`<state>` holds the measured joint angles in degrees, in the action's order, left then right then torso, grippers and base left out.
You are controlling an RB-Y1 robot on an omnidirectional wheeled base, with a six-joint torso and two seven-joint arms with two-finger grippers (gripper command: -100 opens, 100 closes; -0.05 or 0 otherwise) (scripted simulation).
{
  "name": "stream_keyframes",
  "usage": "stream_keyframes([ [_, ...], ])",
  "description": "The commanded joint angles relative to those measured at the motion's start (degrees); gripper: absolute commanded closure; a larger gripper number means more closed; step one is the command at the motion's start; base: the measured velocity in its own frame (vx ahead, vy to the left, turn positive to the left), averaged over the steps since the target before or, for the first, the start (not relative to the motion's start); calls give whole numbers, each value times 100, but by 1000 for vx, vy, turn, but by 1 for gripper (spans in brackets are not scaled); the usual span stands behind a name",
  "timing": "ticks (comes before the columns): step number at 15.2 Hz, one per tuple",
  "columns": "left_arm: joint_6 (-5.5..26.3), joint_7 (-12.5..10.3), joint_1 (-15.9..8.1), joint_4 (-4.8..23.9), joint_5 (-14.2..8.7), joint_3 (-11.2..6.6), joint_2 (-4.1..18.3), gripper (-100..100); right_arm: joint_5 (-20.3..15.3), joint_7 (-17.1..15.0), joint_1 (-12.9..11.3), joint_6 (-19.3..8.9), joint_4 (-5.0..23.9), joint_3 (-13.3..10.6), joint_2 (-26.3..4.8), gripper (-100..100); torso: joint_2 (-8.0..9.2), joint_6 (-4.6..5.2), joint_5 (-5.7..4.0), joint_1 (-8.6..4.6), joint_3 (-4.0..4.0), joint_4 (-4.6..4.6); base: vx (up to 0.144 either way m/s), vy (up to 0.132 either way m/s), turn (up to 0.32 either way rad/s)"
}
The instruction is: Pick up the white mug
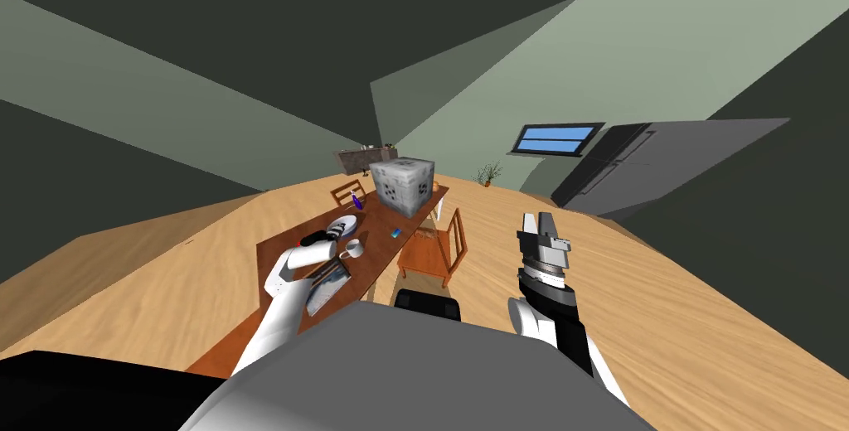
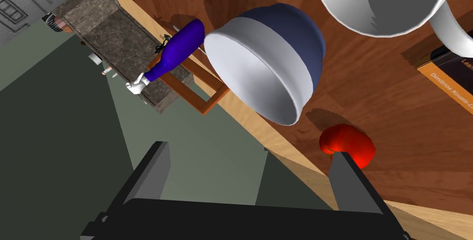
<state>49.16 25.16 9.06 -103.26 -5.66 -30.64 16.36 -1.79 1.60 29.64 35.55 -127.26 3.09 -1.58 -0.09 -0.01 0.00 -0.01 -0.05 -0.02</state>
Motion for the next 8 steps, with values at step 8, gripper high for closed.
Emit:
stream_keyframes([
  [8,1099,448,-280,511,-34,-521,119,-100,0,0,0,0,0,0,0,0,2,-3,0,0,1,0,26,9,-150],
])
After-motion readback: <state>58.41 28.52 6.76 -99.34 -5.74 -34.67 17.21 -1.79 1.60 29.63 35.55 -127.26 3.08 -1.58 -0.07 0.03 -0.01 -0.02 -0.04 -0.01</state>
